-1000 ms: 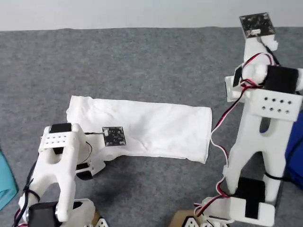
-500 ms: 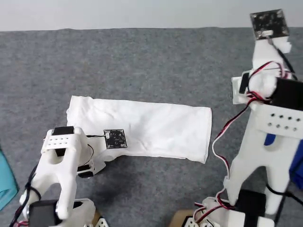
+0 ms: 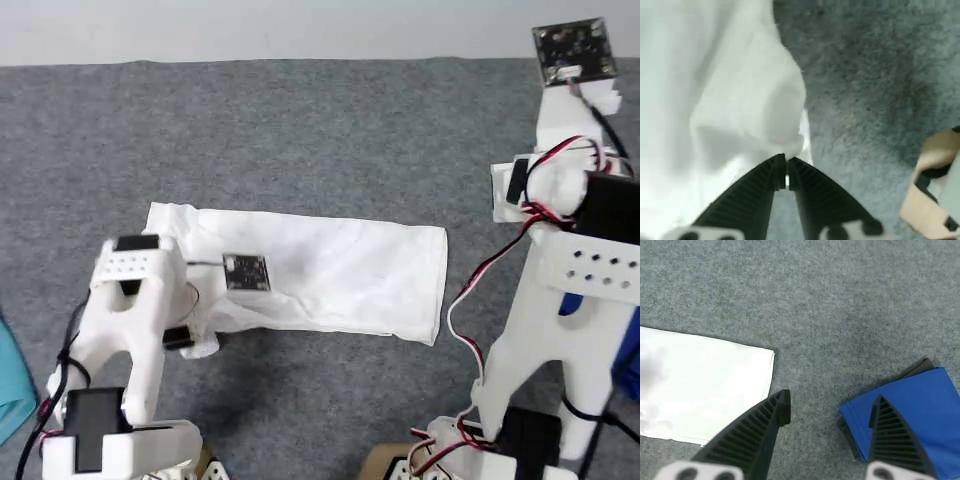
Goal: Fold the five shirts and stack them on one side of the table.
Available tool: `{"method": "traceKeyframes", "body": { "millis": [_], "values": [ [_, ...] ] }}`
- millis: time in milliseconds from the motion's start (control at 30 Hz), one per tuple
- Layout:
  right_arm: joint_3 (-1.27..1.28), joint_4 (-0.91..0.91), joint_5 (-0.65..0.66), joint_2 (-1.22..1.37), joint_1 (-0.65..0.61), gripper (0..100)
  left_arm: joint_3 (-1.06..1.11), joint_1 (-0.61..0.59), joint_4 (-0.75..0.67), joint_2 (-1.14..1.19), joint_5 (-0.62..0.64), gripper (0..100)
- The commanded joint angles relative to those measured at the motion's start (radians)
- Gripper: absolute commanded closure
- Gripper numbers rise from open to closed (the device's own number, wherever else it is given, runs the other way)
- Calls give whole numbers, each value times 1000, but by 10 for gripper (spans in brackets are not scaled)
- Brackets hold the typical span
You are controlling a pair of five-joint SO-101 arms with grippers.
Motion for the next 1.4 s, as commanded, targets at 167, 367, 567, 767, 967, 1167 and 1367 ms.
{"method": "traceKeyframes", "body": {
  "millis": [167,367,567,767,967,1167,1367],
  "values": [
    [9,39,-6,-61,10,732,-254,-52,71,9,-5,998],
    [72,39,-12,-65,10,732,-255,-60,-58,21,55,998],
    [121,38,-12,-108,5,732,-309,-55,-233,121,180,998],
    [206,36,-12,-143,5,732,-484,-37,-259,295,296,997],
    [253,35,-14,-165,4,732,-674,-17,-187,506,336,997],
    [255,36,-14,-170,4,732,-912,9,23,700,334,995],
    [255,38,-14,-171,4,732,-1198,20,276,848,316,995]
  ]
}}
